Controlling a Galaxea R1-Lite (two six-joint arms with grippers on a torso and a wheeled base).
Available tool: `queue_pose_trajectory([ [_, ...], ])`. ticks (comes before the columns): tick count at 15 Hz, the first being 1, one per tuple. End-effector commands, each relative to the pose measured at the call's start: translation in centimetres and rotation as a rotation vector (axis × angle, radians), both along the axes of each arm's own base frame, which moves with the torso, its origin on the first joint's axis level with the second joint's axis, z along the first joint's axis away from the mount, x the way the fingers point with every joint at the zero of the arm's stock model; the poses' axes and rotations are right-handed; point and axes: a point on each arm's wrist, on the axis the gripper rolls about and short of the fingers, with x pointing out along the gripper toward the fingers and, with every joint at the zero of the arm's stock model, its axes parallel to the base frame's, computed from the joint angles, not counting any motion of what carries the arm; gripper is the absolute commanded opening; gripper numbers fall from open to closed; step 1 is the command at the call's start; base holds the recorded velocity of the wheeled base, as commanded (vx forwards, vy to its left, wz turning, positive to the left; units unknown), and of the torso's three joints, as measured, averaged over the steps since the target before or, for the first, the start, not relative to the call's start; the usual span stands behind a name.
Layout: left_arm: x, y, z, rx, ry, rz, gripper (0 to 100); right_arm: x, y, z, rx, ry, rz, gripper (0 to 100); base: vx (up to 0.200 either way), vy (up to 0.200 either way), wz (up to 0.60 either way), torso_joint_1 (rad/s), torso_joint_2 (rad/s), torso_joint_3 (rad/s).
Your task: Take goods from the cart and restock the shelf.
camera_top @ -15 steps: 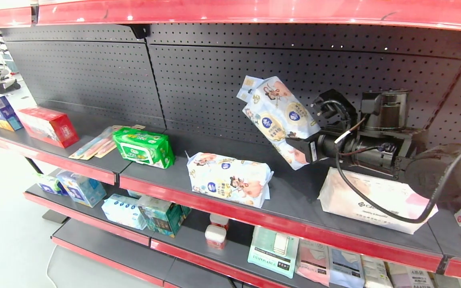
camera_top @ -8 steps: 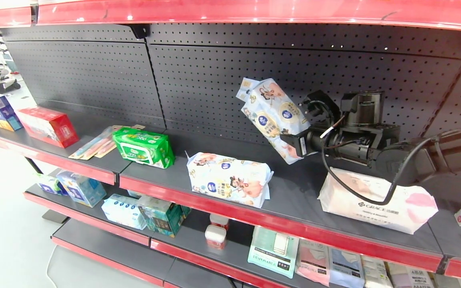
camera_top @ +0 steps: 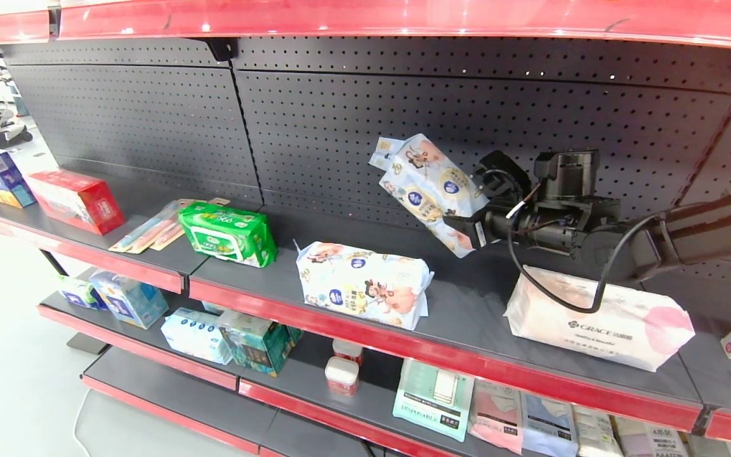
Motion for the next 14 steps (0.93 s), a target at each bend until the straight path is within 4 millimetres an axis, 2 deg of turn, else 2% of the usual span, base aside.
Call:
queue_pose_trajectory([
  [1, 0.0, 0.0, 0.0, 0.0, 0.001, 0.001, 100, 0.5, -0.5, -0.4, -0.012, 0.0, -0.006, 0, 0.0, 0.0, 0.0, 0.0, 0.0, 0.0],
  [4, 0.0, 0.0, 0.0, 0.0, 0.001, 0.001, 100, 1.5, -2.2, -1.1, -0.02, 0.004, 0.031, 0, 0.0, 0.0, 0.0, 0.0, 0.0, 0.0],
  [5, 0.0, 0.0, 0.0, 0.0, 0.001, 0.001, 100, 1.7, -2.4, -1.3, -0.016, 0.007, 0.049, 0, 0.0, 0.0, 0.0, 0.0, 0.0, 0.0],
  [6, 0.0, 0.0, 0.0, 0.0, 0.001, 0.001, 100, 2.2, -2.3, -1.8, 0.017, 0.022, 0.148, 0, 0.0, 0.0, 0.0, 0.0, 0.0, 0.0],
  [7, 0.0, 0.0, 0.0, 0.0, 0.001, 0.001, 100, 2.2, -2.3, -1.8, 0.017, 0.022, 0.148, 0, 0.0, 0.0, 0.0, 0.0, 0.0, 0.0],
  [8, 0.0, 0.0, 0.0, -0.001, 0.001, 0.001, 100, 2.5, -2.3, -2.3, 0.041, 0.031, 0.235, 0, 0.0, 0.0, 0.0, 0.0, 0.0, 0.0],
  [12, 0.0, 0.0, 0.0, 0.0, 0.001, 0.001, 100, 3.2, -2.1, -3.0, 0.047, 0.05, 0.237, 0, 0.0, 0.0, 0.0, 0.0, 0.0, 0.0],
  [14, 0.0, 0.0, 0.0, 0.0, 0.001, 0.001, 100, 3.5, -2.7, -3.7, 0.047, 0.076, 0.223, 0, 0.0, 0.0, 0.0, 0.0, 0.0, 0.0],
])
